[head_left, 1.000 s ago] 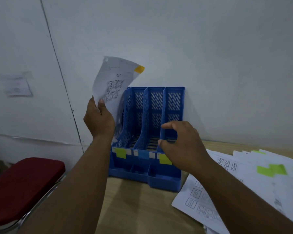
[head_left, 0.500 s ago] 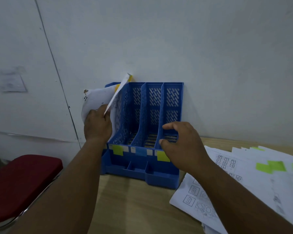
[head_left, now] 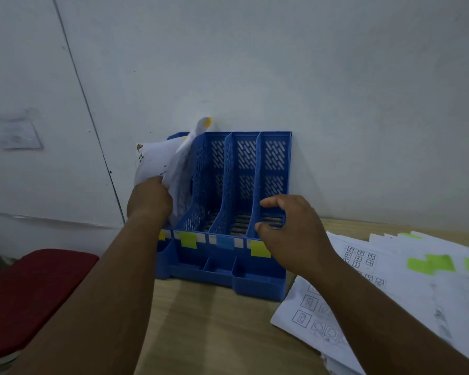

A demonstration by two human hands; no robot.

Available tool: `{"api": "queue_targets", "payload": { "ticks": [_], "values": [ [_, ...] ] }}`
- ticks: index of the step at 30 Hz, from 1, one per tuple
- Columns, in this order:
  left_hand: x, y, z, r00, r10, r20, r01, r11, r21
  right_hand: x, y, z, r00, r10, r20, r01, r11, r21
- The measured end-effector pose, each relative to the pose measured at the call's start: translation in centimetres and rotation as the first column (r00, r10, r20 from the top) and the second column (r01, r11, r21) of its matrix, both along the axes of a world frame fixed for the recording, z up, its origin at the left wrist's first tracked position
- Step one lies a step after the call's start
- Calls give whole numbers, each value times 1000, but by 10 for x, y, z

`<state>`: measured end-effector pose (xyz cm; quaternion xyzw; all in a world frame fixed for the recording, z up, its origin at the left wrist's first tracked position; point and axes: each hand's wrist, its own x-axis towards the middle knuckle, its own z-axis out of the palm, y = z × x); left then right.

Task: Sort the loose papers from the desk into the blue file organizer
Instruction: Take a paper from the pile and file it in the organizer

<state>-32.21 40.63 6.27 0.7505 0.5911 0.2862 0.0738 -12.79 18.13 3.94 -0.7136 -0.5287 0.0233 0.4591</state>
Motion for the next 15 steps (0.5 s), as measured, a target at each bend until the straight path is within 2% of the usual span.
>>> {"api": "queue_targets", "payload": {
  "ticks": [2,6,9,11,15],
  "values": [
    [-2,-1,-2,1000,15,5,-15,1000,-11,0,-1,2,1000,-2,-7,2,1000,1],
    [-8,2,-8,998,31,-48,-40,979,-198,-1,-5,2,1000,0,-9,0,1000,-2],
    [-11,4,-9,999,42,-20,-45,973,-226,0,-7,1,1000,-10,-11,10,1000,-12],
    [-13,-1,-9,997,66,46,-55,976,-209,0,-9,1,1000,-18,-9,18,1000,-19],
    [-12,-28,-4,955,120,272,-90,989,-120,2,-16,3,999,-13,-36,13,1000,-13]
  ]
}}
